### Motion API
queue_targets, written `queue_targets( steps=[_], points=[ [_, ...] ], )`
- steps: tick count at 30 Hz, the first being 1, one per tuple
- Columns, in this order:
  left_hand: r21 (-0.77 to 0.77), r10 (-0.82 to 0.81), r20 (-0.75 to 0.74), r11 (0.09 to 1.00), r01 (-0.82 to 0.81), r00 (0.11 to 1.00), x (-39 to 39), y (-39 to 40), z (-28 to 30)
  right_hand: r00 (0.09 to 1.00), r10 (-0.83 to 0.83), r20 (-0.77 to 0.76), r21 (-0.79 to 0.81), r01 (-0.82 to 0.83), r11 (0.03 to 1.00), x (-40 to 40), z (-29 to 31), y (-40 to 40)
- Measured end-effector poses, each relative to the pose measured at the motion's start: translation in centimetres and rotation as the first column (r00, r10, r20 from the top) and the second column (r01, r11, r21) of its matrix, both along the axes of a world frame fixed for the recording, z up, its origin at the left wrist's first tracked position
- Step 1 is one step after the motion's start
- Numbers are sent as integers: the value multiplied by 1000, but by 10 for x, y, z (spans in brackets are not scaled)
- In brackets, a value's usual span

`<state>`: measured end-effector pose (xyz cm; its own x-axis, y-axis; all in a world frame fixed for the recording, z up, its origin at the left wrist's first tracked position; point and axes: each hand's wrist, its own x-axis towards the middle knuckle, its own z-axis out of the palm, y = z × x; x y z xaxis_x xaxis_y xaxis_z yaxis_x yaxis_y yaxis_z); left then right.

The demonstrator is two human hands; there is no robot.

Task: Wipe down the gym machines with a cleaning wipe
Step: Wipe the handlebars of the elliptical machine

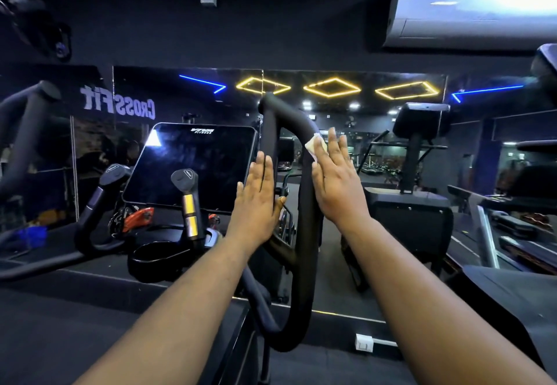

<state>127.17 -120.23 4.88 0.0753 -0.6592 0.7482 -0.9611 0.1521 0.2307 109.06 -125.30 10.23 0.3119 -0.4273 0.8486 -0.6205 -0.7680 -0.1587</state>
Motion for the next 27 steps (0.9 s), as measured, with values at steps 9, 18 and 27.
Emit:
queue_targets(
  steps=[9,18,27],
  points=[
    [-126,100,113,988,-85,989,2,-9,-11,996,-9,-90,83,16,996,6,-30,0],
    [-122,52,99,992,-40,994,5,-9,-12,964,261,59,161,-267,950,6,-43,14],
    [-119,73,78,991,-64,994,4,-10,-11,981,170,97,217,-188,958,22,18,1]
  ],
)
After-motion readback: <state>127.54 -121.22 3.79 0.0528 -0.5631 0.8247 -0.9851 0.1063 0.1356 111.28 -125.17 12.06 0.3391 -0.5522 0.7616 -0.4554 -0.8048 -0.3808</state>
